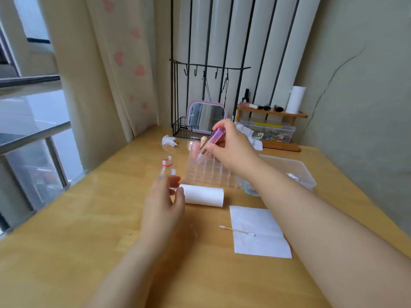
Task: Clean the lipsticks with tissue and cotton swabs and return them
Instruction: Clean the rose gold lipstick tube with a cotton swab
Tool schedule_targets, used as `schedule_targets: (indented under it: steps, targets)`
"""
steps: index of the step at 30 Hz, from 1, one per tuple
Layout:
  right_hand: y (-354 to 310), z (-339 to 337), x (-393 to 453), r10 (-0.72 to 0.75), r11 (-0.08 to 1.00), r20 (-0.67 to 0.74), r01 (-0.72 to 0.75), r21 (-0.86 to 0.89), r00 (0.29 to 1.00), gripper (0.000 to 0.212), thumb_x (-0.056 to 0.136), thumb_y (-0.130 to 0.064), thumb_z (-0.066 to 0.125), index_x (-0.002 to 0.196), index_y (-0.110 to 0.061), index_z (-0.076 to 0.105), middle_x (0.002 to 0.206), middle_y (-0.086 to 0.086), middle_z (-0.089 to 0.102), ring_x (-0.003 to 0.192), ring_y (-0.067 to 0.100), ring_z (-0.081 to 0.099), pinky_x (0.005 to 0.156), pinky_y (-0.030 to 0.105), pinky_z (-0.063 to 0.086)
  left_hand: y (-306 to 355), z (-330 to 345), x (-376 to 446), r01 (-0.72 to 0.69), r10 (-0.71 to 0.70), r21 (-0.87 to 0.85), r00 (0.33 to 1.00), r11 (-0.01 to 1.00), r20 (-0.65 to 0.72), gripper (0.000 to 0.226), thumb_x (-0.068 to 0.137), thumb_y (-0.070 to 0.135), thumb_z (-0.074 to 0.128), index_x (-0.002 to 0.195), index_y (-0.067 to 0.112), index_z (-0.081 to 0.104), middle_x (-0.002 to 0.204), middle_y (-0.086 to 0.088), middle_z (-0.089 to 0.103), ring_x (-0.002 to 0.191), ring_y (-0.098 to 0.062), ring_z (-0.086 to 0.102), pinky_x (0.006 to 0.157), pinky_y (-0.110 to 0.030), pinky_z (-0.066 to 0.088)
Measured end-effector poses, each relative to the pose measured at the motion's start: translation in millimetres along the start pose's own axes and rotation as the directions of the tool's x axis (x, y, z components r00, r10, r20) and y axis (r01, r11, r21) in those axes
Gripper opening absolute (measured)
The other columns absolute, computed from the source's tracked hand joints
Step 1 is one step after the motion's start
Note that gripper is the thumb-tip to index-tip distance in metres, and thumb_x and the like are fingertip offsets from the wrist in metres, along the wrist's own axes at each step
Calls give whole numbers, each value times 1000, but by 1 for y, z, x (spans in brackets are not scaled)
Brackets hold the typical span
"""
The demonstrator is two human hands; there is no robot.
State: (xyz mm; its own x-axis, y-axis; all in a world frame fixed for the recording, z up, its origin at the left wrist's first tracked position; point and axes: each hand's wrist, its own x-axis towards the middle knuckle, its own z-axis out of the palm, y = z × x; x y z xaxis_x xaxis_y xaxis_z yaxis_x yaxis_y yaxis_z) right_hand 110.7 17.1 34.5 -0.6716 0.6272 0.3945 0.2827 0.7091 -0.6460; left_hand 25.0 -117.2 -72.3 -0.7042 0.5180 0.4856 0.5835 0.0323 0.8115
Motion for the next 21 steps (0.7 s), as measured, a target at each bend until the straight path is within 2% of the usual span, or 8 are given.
schedule_targets:
  steps: [3, 6, 7, 10, 13, 15, 18, 21]
  targets:
    - [4, 24, 23, 41, 983, 30, -35, -181, 999, 31, 92, -26, 56, 118, -21, 41, 104, 6, 62, 92, 25, 57, 81, 38, 42, -14, 7, -2, -148, 142, 157, 989, 976, 47, 16, 84, 9, 52, 97, 9, 61, 91, 3, 58, 85, -22, 57, 72, -27, 37]
    - [12, 44, 33, 94, 949, 21, -84, -303, 995, 33, 95, -28, 51, 124, -19, 38, 111, 9, 60, 98, 28, 52, 87, 39, 30, -19, 13, -6, -180, 169, 193, 983, 965, 72, 20, 76, 10, 51, 94, 8, 60, 91, -2, 61, 84, -24, 58, 71, -19, 33]
    - [14, 49, 34, 96, 943, 23, -83, -322, 995, 33, 96, -27, 50, 125, -19, 38, 110, 10, 59, 95, 27, 50, 85, 37, 30, -20, 15, -6, -186, 178, 190, 982, 964, 59, 20, 76, 8, 53, 94, 8, 60, 90, -3, 61, 83, -25, 59, 69, -19, 32]
    - [17, 55, 39, 84, 958, 58, -65, -278, 995, 39, 96, -24, 50, 133, -19, 36, 115, 12, 58, 89, 22, 47, 74, 28, 25, -20, 17, -5, -161, 161, 172, 987, 972, 16, 20, 78, -2, 59, 94, 9, 59, 91, -1, 59, 83, -24, 58, 68, -19, 31]
    - [17, 53, 45, 70, 965, 85, -46, -257, 994, 49, 97, -23, 48, 143, -26, 28, 123, 11, 56, 104, 23, 51, 77, 26, 22, -20, 18, -5, -140, 142, 164, 990, 976, 2, 23, 78, -5, 62, 96, 9, 60, 91, 2, 56, 85, -24, 57, 72, -22, 35]
    - [18, 54, 47, 54, 964, 127, -19, -264, 990, 53, 97, -22, 48, 145, -26, 25, 123, 11, 56, 107, 22, 50, 78, 25, 23, -19, 17, -4, -111, 112, 149, 994, 983, 3, 21, 81, -2, 60, 98, 9, 59, 92, 5, 54, 87, -21, 56, 74, -26, 39]
    - [24, 61, 48, 72, 953, 177, -15, -303, 982, 57, 95, -21, 52, 145, -25, 25, 126, 13, 50, 117, 26, 45, 80, 26, 26, -17, 17, -4, -68, 69, 126, 998, 990, 0, 18, 85, 2, 58, 101, 11, 59, 92, 7, 53, 87, -17, 53, 72, -26, 38]
    - [34, 71, 45, 86, 954, 179, -29, -298, 980, 51, 91, -20, 60, 134, -21, 33, 127, 12, 45, 110, 23, 49, 80, 28, 32, -15, 16, -3, -18, 17, 82, 1000, 996, 10, 16, 88, 7, 56, 101, 16, 57, 92, 8, 54, 83, -10, 52, 70, -24, 37]
